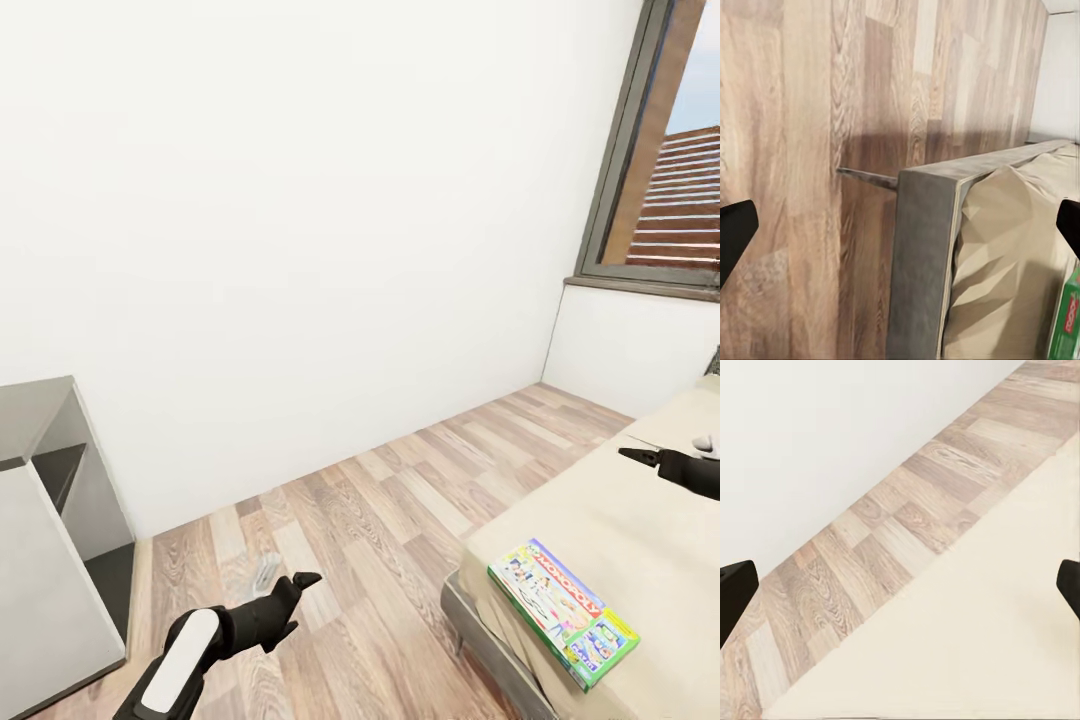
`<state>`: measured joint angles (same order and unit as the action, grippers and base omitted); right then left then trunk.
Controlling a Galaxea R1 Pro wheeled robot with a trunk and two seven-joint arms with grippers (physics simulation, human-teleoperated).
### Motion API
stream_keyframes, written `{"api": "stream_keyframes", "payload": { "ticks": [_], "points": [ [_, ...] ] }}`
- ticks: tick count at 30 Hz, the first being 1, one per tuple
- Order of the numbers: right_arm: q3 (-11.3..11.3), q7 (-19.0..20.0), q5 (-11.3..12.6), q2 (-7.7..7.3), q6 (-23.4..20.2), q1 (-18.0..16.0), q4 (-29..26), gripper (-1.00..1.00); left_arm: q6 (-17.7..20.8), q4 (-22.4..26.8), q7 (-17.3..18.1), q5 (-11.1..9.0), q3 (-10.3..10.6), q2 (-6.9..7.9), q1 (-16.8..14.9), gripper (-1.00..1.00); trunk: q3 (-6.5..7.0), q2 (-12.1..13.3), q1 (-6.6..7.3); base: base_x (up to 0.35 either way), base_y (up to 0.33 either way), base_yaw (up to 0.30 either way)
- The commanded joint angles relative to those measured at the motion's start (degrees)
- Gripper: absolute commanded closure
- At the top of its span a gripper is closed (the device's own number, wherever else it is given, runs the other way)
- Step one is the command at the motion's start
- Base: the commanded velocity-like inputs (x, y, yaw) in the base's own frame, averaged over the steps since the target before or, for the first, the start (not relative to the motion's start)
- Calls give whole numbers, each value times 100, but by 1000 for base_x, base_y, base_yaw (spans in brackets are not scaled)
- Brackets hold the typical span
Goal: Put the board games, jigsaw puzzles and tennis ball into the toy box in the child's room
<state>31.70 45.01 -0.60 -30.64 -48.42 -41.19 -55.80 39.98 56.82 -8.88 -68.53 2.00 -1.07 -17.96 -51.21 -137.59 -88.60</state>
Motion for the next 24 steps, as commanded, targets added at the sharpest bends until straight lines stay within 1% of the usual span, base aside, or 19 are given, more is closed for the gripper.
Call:
{"api": "stream_keyframes", "payload": {
  "ticks": [1, 9, 11, 12, 14, 15, 16, 18, 19, 20, 21, 23, 24],
  "points": [
    [11, 25, -9, 4, -40, -6, -9, -100, 7, -1, -26, -60, 2, -12, -6, -100, -6, -3, 1, 0, 0, -224],
    [11, 25, -10, 11, -43, -3, -25, -100, -91, -27, 142, -48, 107, -40, -23, -100, -6, -3, 1, 0, 0, -251],
    [11, 25, -10, 14, -44, -3, -27, -100, -174, -31, 237, -44, 207, -39, -30, -100, -6, -3, 1, 0, 0, -268],
    [11, 25, -10, 14, -44, -3, -27, -100, -174, -31, 237, -44, 207, -39, -30, -100, -6, -3, 1, 0, 0, -269],
    [10, 25, -8, 17, -44, -3, -29, -100, -250, -37, 349, -40, 326, -23, -35, -100, -6, -3, 1, 0, 0, -273],
    [10, 25, -8, 17, -44, -3, -29, -100, -250, -37, 349, -40, 326, -23, -35, -100, -6, -3, 1, 0, 0, -274],
    [8, 25, -7, 17, -44, -3, -30, -100, -279, -39, 413, -31, 389, -13, -40, -100, -6, -3, 1, 0, 0, -275],
    [6, 25, -6, 19, -44, -3, -32, -100, -320, -44, 567, 40, 515, 5, -73, -100, -6, -3, 1, 0, 0, -277],
    [6, 25, -6, 19, -44, -3, -32, -100, -320, -44, 567, 40, 515, 5, -73, -100, -6, -3, 1, 0, 0, -278],
    [5, 25, -5, 20, -44, -3, -33, -100, -335, -50, 657, 114, 569, 11, -98, -100, -6, -3, 1, 0, 0, -278],
    [5, 25, -5, 20, -44, -3, -33, -100, -335, -50, 657, 114, 569, 11, -98, -100, -6, -3, 1, 0, 0, -278],
    [4, 24, -7, 23, -45, -3, -34, -100, -356, -100, 853, 304, 641, 18, -142, -100, -6, -3, 1, 0, 0, -268],
    [4, 24, -7, 23, -45, -3, -34, -100, -356, -100, 853, 304, 641, 18, -142, -100, -6, -3, 1, 0, 0, -261]
  ]
}}
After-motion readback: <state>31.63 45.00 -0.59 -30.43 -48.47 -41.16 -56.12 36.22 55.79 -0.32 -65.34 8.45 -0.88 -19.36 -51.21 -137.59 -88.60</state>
